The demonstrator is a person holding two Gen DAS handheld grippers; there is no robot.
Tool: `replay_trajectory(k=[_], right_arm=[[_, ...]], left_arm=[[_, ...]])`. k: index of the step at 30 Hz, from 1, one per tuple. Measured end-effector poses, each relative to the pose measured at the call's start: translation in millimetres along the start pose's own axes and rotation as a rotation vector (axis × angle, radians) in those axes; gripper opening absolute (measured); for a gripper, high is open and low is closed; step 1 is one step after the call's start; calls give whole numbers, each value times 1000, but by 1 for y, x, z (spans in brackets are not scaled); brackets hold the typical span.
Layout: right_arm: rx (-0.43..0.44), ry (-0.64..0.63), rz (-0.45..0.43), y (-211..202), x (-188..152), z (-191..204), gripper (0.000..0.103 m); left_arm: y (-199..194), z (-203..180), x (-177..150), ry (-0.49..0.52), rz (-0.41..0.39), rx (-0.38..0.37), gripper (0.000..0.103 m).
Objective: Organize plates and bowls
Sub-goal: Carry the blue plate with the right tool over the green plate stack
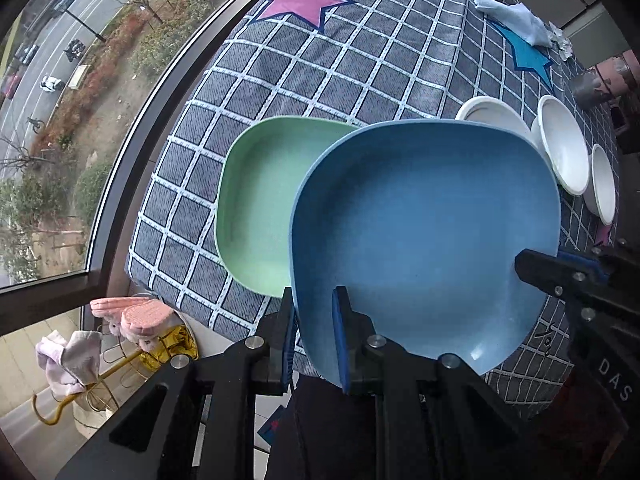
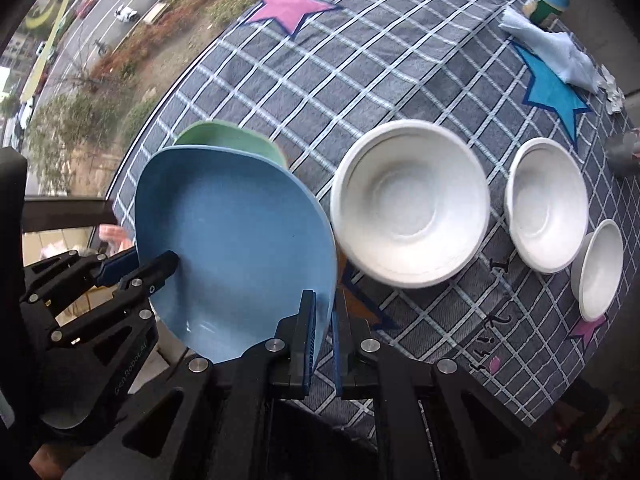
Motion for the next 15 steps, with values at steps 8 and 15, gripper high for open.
replay_trajectory(k=[8, 15], right_arm=[[36, -50, 61, 19, -13, 32, 9], [59, 0, 50, 19, 3, 39, 9]], left_arm=[[3, 28, -9, -65, -5, 38, 19], [-2, 42, 12, -44, -24, 87, 19]])
Point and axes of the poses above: each gripper's, at about its wrist camera, not at the fingertips, and y roughly the way its jaws point, z to its left, x to its top, the point moved 8 cm from there along y, roughly the way its jaws point, and after that the axes turned 13 degrees about -x, right-handed, at the moved point
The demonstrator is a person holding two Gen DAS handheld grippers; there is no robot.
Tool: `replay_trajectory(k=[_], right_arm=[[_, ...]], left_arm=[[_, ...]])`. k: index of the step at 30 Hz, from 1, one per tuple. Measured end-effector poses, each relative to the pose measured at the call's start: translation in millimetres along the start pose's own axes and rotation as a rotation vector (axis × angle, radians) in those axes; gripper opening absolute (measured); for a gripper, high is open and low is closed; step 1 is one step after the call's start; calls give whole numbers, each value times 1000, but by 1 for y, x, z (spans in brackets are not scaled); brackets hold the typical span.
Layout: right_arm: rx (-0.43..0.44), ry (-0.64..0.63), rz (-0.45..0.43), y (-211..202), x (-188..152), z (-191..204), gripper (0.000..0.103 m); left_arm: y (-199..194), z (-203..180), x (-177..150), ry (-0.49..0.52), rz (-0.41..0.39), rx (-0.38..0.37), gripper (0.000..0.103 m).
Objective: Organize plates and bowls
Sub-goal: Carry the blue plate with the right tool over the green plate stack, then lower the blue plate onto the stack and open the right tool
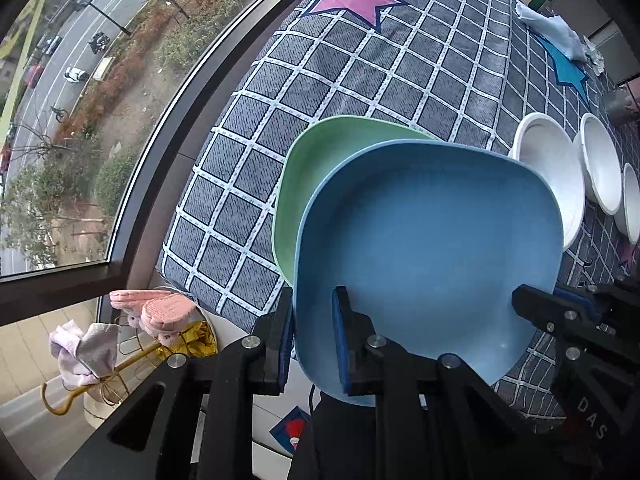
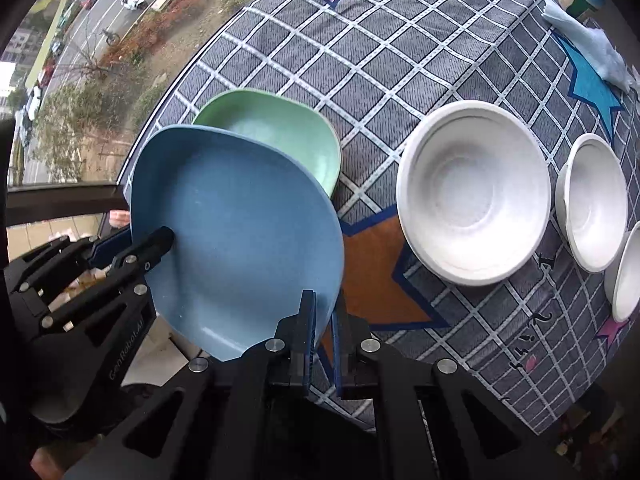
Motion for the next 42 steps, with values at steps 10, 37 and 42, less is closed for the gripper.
replay_trajectory(k=[10, 37, 42], right_arm=[[-8, 29, 17, 8, 13, 10, 10], [3, 118, 59, 20, 23, 17, 10], [26, 169, 41, 9, 15, -3, 10]], left_arm=[[5, 12, 24, 6, -1, 5, 19], [36, 40, 33, 26, 66, -1, 38], [27, 15, 32, 71, 35, -41, 39]])
Point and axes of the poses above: each gripper's, at about its wrist camera, not at the fingertips, and y roughly the way its jaws point, z to its left, x to its top, the point moved 8 cm from there along y, roughly the way its jaws point, and after that the axes turned 13 degrees about -x, right-handed, at the moved point
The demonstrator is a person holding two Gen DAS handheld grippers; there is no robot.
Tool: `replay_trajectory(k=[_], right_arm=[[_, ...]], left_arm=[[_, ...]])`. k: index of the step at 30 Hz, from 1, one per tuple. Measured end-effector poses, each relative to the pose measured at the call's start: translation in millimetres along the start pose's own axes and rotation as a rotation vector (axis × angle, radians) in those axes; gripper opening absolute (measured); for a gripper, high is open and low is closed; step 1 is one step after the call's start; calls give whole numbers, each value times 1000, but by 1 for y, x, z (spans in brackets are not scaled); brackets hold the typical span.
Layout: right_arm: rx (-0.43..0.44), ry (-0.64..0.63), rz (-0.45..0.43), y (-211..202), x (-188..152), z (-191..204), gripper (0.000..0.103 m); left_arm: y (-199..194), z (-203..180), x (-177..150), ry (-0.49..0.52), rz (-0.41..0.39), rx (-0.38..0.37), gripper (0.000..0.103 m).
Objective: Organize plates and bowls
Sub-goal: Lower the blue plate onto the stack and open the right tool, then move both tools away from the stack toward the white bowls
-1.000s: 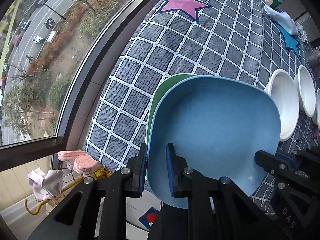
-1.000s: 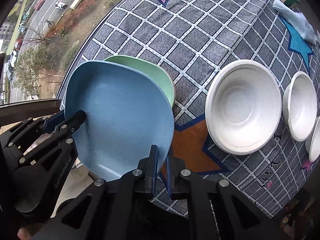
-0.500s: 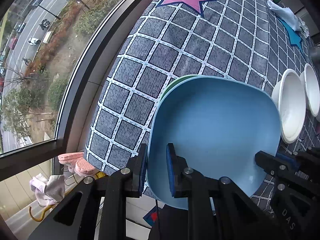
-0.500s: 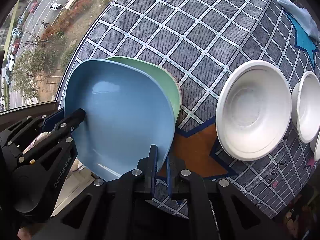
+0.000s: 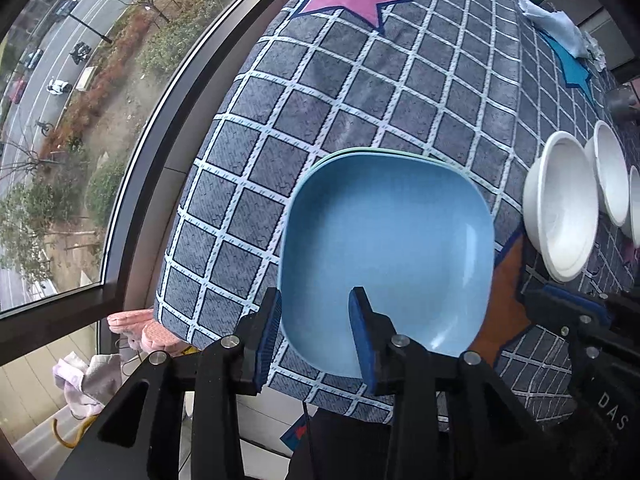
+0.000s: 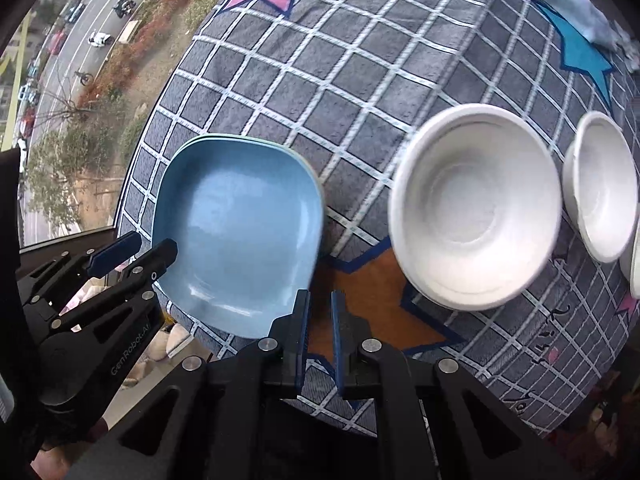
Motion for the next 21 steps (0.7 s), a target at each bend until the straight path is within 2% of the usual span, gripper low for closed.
replay_trajectory(k=[5, 11, 15, 18, 21], right_arm=[[49, 107, -24, -15, -11, -38, 10], [101, 321, -49, -28, -23, -113, 11], [70, 457, -33, -16, -40, -171, 11], [101, 544, 5, 0, -58, -199, 11], [101, 616, 4, 5, -68, -227, 11]], left_arm=[[-4, -36, 4, 70, -14, -27, 39], [-11, -86, 7, 167, -22, -58, 40], [-9, -120, 6, 219, -6, -87, 54], [-9, -141, 7, 254, -9, -92, 54], [-9, -157, 9, 273, -5, -92, 54]])
Point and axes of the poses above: each gripper's, at about its wrist camera, not at the fingertips, and y roughly the way its jaws point, z to its left, x to its top, the point moved 8 cm from there along y, roughly the way its jaws point, and after that the axes turned 13 degrees about -x, right-handed, at the moved point
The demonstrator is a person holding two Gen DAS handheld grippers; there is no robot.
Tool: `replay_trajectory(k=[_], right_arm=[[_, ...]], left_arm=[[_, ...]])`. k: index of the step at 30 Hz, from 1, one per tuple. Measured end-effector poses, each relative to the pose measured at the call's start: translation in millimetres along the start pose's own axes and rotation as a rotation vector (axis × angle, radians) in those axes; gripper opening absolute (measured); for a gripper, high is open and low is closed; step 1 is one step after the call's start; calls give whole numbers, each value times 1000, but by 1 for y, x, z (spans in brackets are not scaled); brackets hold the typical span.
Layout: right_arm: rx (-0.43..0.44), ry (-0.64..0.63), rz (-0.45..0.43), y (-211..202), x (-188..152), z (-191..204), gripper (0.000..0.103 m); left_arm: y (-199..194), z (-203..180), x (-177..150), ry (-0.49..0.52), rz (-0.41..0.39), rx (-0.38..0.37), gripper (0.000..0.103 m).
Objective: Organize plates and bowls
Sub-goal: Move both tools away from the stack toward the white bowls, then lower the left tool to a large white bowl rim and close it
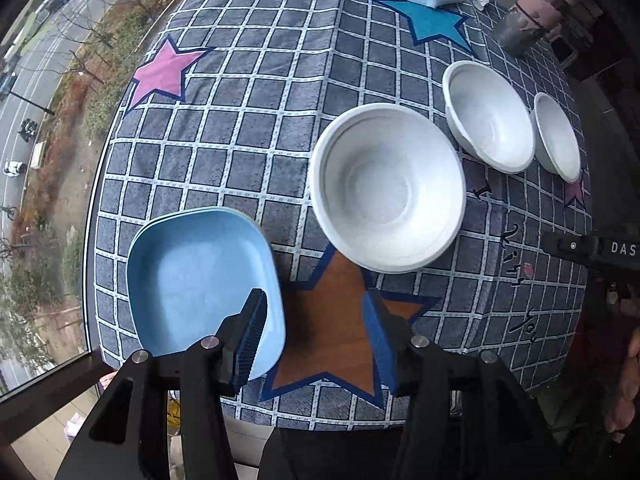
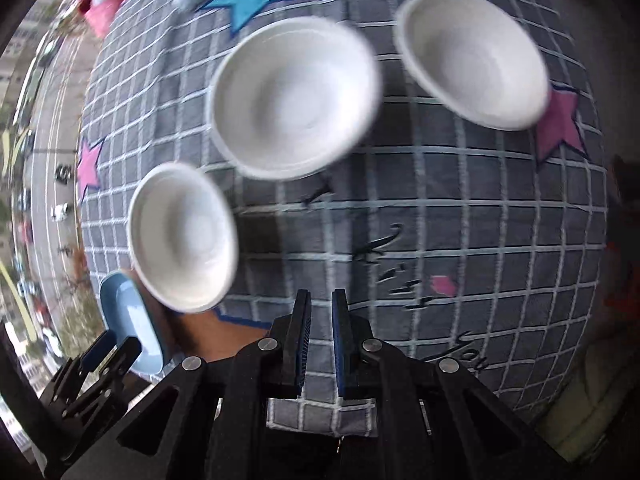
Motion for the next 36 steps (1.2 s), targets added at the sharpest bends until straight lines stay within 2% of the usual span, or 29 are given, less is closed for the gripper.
replay_trajectory(k=[8, 15, 16, 17, 18, 20, 22, 25, 27, 29, 33, 36], right_arm=[[38, 117, -5, 2, 31, -40, 11], [93, 183, 20, 3, 48, -63, 12], [105, 186, 21, 3, 49, -66, 19], [110, 192, 19, 2, 52, -66, 54], [112, 201, 6, 2, 56, -65, 80], [86, 208, -70, -8, 66, -68, 78], [52, 187, -90, -11, 71, -67, 78], [69, 201, -77, -9, 77, -63, 76], [81, 207, -65, -3, 83, -56, 61], [97, 210, -46, 2, 83, -49, 58], [111, 210, -39, 9, 89, -36, 57], [90, 210, -39, 16, 95, -31, 57]], left_arm=[[4, -43, 21, 41, 13, -38, 54], [8, -87, 79, 53, 5, -103, 54], [11, -93, 89, 65, 5, -102, 55], [14, -98, 100, 78, 8, -96, 57], [18, -103, 108, 87, 10, -90, 58], [28, -111, 125, 101, 22, -90, 58], [37, -113, 137, 109, 35, -77, 58], [52, -112, 151, 119, 59, -56, 58], [61, -110, 158, 121, 74, -48, 58], [68, -105, 165, 118, 87, -46, 58], [79, -97, 173, 114, 105, -48, 58], [88, -95, 178, 128, 114, -48, 58]])
Point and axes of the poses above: each gripper's, at about its wrist camera, not at the fingertips, and y roughly the way its jaws point, z to its left, x to its top, the point moved 8 cm from there along y, roughly the way its jaws point, and after that the axes turned 13 degrees about -x, right-handed, at the moved point
